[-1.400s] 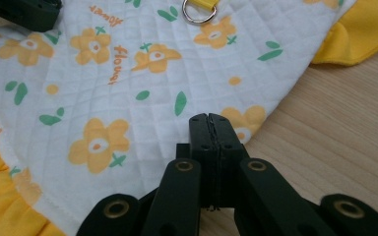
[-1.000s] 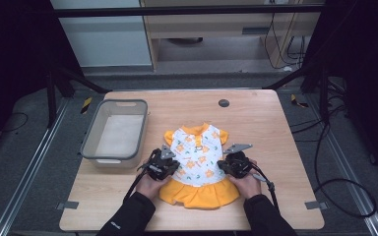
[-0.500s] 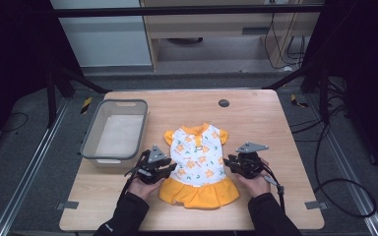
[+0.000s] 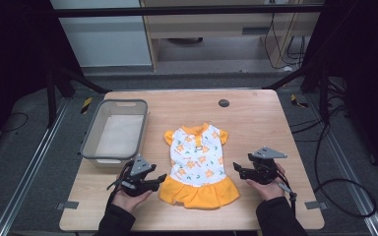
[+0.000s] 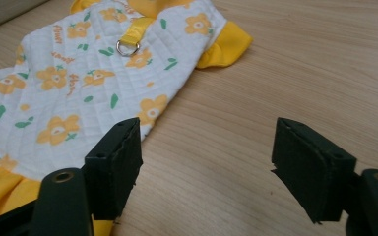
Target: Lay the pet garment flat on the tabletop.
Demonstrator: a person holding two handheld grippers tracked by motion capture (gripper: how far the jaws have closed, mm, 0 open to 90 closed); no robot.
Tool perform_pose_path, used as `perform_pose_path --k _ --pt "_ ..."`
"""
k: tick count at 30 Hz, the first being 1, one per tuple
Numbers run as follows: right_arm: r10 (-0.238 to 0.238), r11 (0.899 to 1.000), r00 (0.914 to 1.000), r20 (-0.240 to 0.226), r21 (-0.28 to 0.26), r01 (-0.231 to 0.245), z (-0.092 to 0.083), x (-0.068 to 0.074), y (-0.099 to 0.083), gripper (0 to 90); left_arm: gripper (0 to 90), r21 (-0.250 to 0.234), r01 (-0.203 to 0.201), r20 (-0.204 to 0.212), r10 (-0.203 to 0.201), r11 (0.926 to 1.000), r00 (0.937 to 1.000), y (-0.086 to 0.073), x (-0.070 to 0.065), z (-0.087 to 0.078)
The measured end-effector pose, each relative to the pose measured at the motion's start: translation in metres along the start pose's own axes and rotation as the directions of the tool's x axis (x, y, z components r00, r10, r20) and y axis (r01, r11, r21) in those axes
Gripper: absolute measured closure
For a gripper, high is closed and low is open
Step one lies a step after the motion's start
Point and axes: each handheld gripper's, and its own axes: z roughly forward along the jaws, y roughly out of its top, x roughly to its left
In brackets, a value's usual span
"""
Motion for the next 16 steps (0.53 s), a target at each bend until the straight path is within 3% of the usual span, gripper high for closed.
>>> perform_pose_path --k 8,16 --pt "0.011 1.000 0.9994 0.033 -0.011 -0.010 -0.013 -0.008 -0.015 19.1 31.4 -0.023 0.010 -0.015 -0.010 0.9997 0.9998 -0.023 0.008 -0.020" --pt "0.010 1.000 0.9978 0.066 -0.017 -0.009 -0.024 -0.014 -0.027 15.3 25.6 -0.031 0.042 -0.070 -0.045 0.9986 0.9966 -0.039 0.025 -0.037"
